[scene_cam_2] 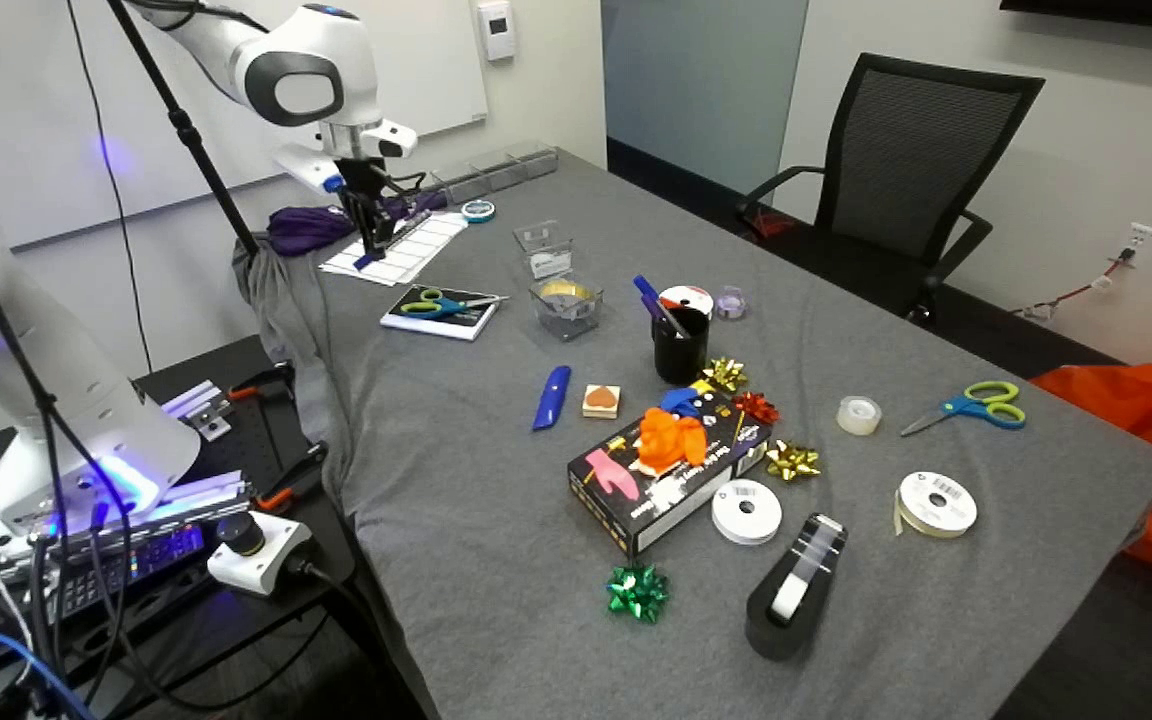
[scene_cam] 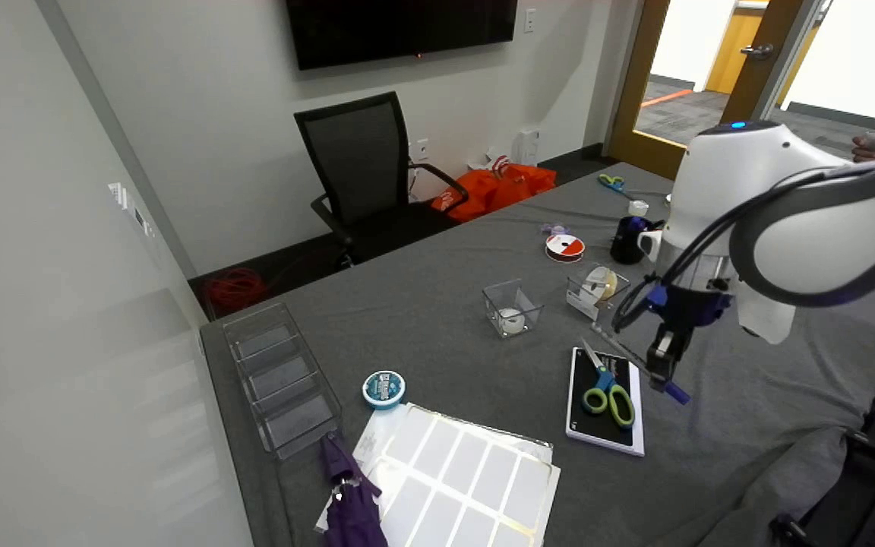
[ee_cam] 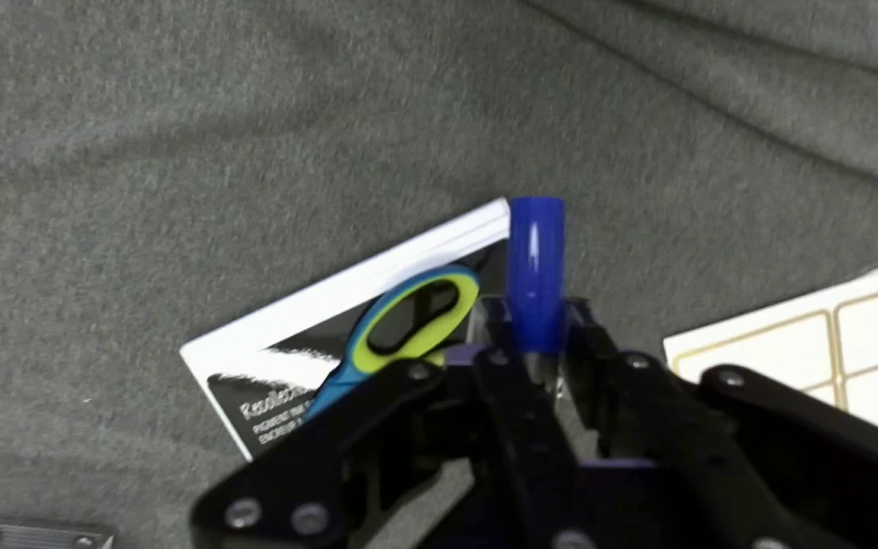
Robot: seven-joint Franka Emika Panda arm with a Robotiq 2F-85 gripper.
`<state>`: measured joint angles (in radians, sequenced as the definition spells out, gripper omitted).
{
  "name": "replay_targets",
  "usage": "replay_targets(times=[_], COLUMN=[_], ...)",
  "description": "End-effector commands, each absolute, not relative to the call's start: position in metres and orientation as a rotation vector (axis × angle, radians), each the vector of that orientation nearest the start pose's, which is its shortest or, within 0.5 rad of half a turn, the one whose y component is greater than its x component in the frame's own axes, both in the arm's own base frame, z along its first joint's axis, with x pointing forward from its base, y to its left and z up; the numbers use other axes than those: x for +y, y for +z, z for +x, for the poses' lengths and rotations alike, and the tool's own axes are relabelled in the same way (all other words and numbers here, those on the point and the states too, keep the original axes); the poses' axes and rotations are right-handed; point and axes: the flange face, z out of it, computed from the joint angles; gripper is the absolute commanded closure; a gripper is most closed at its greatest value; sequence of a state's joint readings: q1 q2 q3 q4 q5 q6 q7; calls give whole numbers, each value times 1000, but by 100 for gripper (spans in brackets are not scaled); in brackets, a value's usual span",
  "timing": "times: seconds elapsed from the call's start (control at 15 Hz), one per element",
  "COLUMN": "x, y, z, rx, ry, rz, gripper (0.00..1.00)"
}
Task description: Move the pen to the other side of the book
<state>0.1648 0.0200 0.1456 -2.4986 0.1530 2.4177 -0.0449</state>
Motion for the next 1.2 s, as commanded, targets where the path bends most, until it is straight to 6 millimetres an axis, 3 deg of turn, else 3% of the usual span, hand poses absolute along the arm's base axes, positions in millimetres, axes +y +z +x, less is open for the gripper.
replay_targets(times=[0.0,0.67,1.13], x=[121,130,142], y=[284,260,186], z=[474,569,593], rx=[-169,518,793], ry=[171,128,211], rz=[-3004,-2774,-2742], gripper=[95,95,95])
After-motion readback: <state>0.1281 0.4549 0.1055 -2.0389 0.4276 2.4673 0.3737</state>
